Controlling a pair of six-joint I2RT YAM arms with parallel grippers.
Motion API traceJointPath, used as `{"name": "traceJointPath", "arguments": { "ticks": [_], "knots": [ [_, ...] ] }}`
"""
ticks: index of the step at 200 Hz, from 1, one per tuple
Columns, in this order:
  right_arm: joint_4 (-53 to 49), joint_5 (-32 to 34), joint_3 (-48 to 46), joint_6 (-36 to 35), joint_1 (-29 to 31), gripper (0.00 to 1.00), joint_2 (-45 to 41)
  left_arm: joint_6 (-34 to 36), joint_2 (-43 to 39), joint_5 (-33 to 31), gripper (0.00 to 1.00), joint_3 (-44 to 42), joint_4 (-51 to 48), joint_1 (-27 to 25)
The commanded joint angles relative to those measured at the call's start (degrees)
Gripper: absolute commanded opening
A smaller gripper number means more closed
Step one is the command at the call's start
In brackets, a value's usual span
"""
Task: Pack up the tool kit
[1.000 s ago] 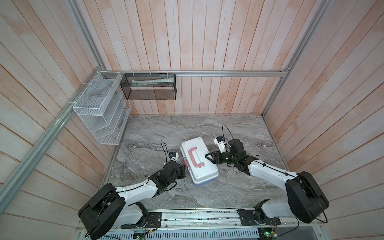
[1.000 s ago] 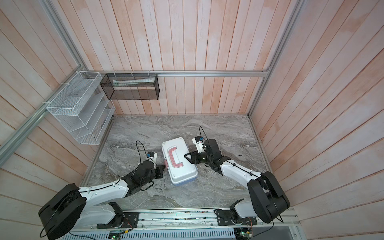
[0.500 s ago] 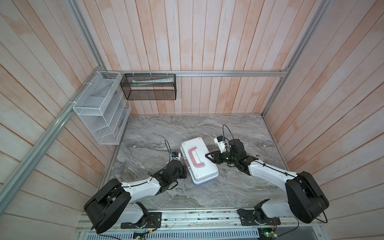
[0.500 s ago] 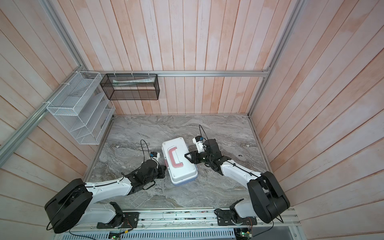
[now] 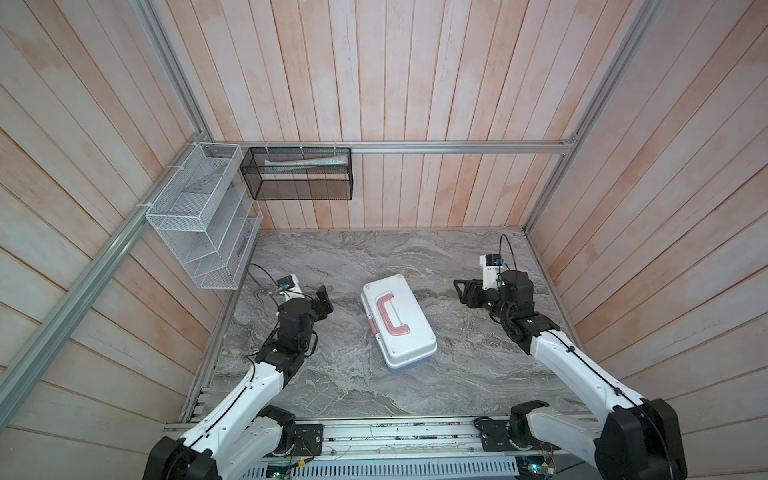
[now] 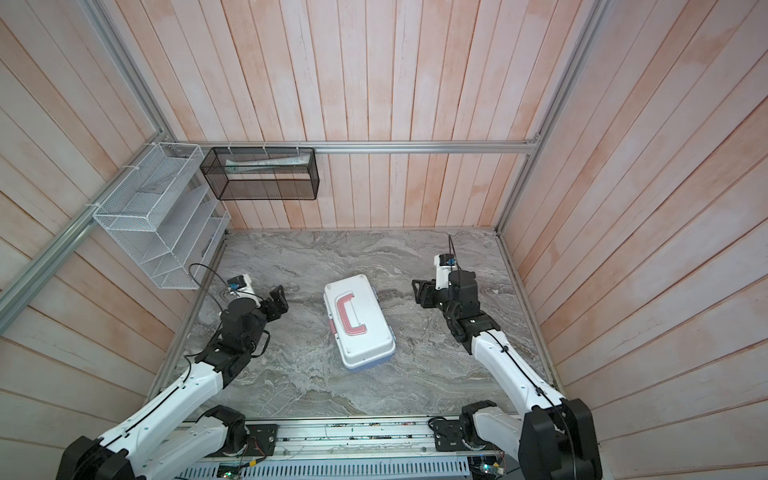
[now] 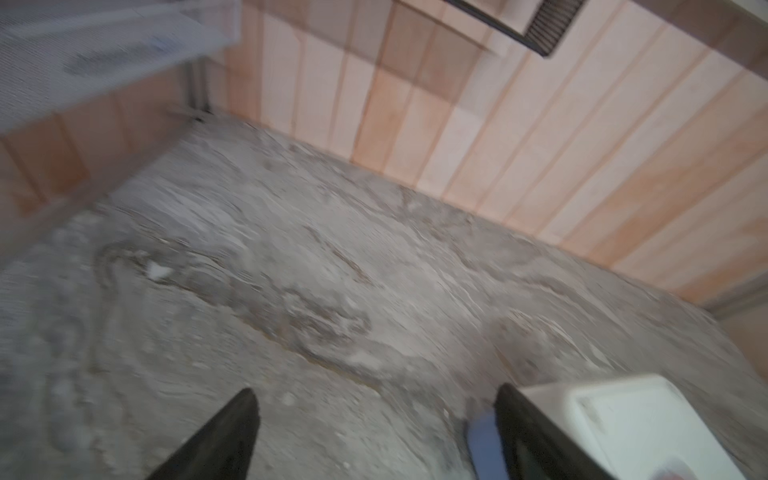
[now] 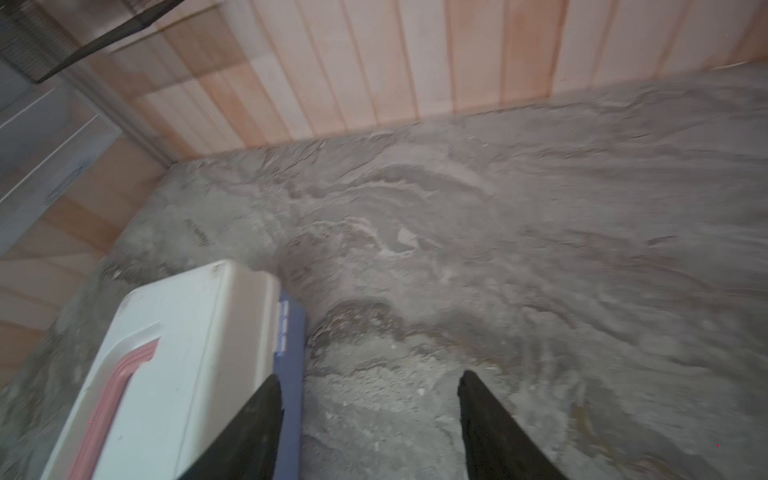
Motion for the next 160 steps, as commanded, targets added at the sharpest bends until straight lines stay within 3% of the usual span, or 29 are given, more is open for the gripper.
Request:
{"name": "traceJointPath", "arguments": {
  "ticks": [1, 14, 32, 41, 61, 76, 89, 106, 131, 144, 160],
  "knots": [
    [7.1, 18.1, -6.6, -6.9, -2.7, 0.68, -1.2, 8.8, 0.7, -5.9, 1.0, -2.9, 4.6, 4.9],
    [13.9, 21.9, -11.5, -7.6, -4.3, 0.7, -0.6, 12.1, 2.5, -8.4, 1.0, -5.0, 10.6, 6.2],
    [21.6, 22.2, -16.9, -7.3, -6.8, 0.7, 1.8, 21.9, 6.3, -7.0, 1.0, -13.2, 32.0, 6.4],
    [26.3, 21.0, -19.5, -8.2, -7.7, 0.7, 3.5, 23.3, 9.0, -6.3, 1.0, -15.8, 39.3, 7.1],
    [41.2, 15.2, -25.7, -8.4, -11.3, 0.68, 7.4, 20.1, 13.6, -3.0, 1.0, -14.0, 37.9, 9.9],
    [40.6, 12.8, -24.7, -9.8, -12.0, 0.69, 7.0, 21.6, 17.1, 0.2, 1.0, -14.9, 44.5, 10.4],
    [47.4, 11.1, -26.7, -10.3, -12.8, 0.69, 8.0, 22.5, 20.5, 2.2, 1.0, -14.8, 49.0, 10.8],
    [57.5, 10.2, -28.8, -10.3, -13.5, 0.69, 10.8, 22.9, 25.4, 6.7, 1.0, -14.5, 55.6, 11.7],
    [54.3, 10.7, -26.0, -10.5, -14.1, 0.66, 12.6, 24.1, 35.3, 12.0, 1.0, -11.0, 58.8, 12.5],
    [55.0, 11.6, -25.7, -12.0, -14.1, 0.65, 13.3, 21.4, 34.7, 16.6, 1.0, -9.9, 53.9, 15.5],
    [67.2, 13.6, -28.8, -11.3, -14.8, 0.67, 20.1, 20.8, 35.2, 17.4, 1.0, -10.6, 56.1, 16.4]
  ]
}}
